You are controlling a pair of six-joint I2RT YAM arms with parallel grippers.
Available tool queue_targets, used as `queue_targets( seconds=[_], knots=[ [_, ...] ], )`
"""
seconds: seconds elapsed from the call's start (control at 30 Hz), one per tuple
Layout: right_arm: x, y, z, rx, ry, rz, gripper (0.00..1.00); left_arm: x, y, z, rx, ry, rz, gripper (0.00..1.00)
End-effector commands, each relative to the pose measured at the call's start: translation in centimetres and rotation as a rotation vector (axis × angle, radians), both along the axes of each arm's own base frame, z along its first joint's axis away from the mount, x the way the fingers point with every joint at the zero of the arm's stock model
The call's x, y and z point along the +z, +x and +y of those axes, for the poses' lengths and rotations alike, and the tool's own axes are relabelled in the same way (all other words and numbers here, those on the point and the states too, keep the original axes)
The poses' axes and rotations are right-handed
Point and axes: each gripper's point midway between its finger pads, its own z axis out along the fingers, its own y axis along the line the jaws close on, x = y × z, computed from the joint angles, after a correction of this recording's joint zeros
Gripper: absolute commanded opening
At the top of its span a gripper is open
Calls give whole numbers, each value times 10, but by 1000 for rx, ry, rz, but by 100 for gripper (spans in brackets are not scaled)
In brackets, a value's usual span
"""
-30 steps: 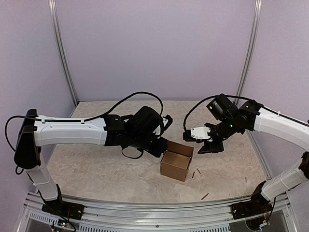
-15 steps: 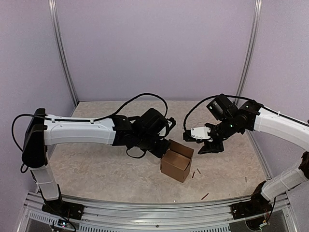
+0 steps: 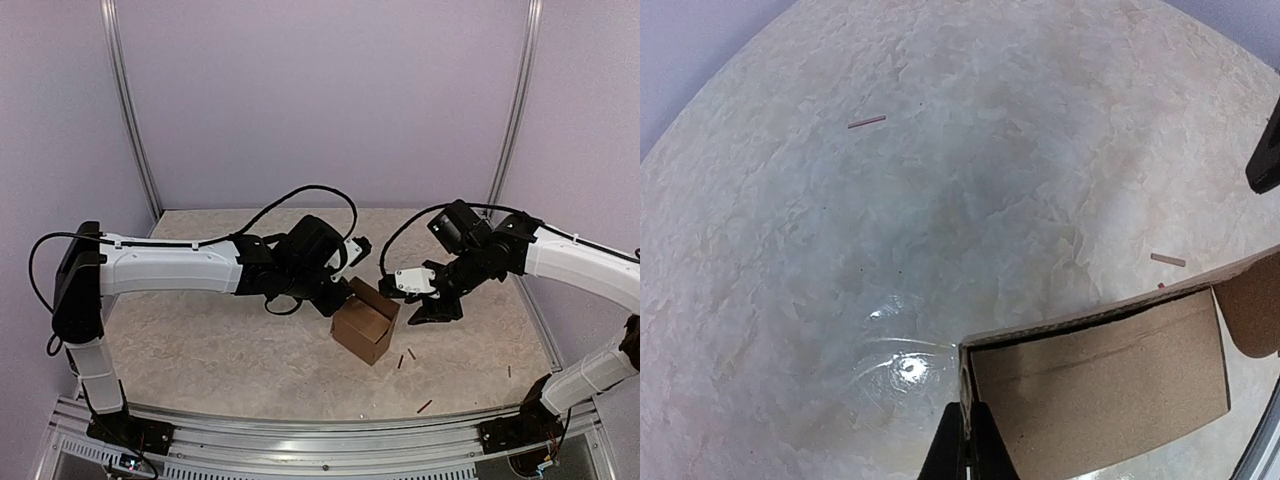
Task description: Fold the paper box
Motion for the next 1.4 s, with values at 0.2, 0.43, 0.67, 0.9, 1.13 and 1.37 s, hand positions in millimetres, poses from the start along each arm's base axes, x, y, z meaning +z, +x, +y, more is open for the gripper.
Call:
queue_targets(
  seconds=[0.2, 0.43, 0.67, 0.9, 1.13, 1.37],
  knots=[
    [-2, 0, 8, -22, 68, -12, 42, -12, 12, -7, 24, -44, 39, 0],
    [1, 2, 12, -25, 83, -15, 39, -7, 12, -7, 47, -63, 68, 0],
    [6, 4, 15, -31, 110, -22, 36, -6, 9, -6, 85, -75, 107, 0],
    [7, 2, 17, -22, 125, -15, 36, 2, 3, -10, 99, -88, 113, 3],
    [6, 1, 17, -21, 129, -14, 36, -9, 0, -6, 115, -47, 121, 8],
    [5, -1, 15, -20, 129, -17, 35, -15, -3, -6, 122, -48, 146, 4]
  ],
)
